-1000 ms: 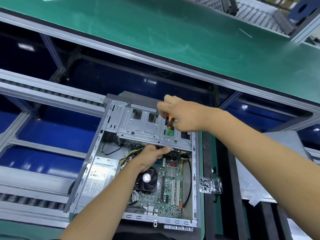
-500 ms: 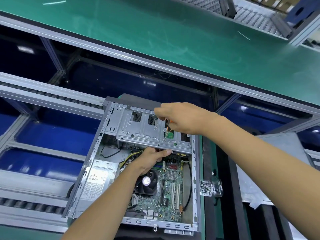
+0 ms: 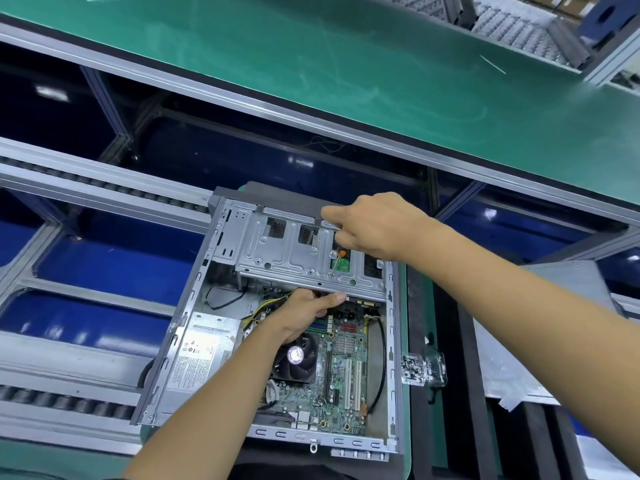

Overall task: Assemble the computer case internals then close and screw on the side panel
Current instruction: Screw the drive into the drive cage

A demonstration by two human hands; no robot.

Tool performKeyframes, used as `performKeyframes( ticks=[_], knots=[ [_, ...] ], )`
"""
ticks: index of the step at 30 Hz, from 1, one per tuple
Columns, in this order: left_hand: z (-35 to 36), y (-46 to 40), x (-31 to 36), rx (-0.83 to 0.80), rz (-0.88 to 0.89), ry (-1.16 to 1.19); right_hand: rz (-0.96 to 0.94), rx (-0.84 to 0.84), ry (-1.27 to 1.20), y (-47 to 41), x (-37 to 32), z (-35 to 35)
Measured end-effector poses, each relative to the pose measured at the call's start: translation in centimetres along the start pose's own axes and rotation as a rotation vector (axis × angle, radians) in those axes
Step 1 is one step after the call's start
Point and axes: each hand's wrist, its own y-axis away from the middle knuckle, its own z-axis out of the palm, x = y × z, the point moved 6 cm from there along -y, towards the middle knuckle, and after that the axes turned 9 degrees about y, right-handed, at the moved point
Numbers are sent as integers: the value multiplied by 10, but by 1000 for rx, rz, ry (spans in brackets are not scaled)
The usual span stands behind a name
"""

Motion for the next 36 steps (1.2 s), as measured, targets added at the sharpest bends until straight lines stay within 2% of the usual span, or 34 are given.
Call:
performKeyframes(
  ticks=[5,8,11,13,17,20,23,28,32,36],
  knots=[
    [-1,1,-1,32,-33,-62,-74,-114,-279,-1,-6,-4],
    [-2,-1,-4,27,-29,-68,-100,-61,-152,-4,-10,-8],
    [1,1,-1,23,-24,-34,-2,-24,-27,-4,-6,-4],
    [2,3,2,28,-18,-32,36,-56,-99,-2,-3,-2],
    [4,4,3,30,-4,-68,-57,-139,-328,-1,-6,-5],
    [4,6,3,49,-52,-119,-76,-60,-206,-3,-7,-6],
    [11,11,8,39,-40,-162,2,-7,-78,0,-5,-4],
    [8,13,9,72,-39,-108,-64,-130,-396,-1,-12,-4],
    [7,13,9,55,-25,-105,-49,-25,-255,-7,-9,-7],
    [8,10,6,47,-30,-129,51,-99,-153,-9,0,-4]
  ],
)
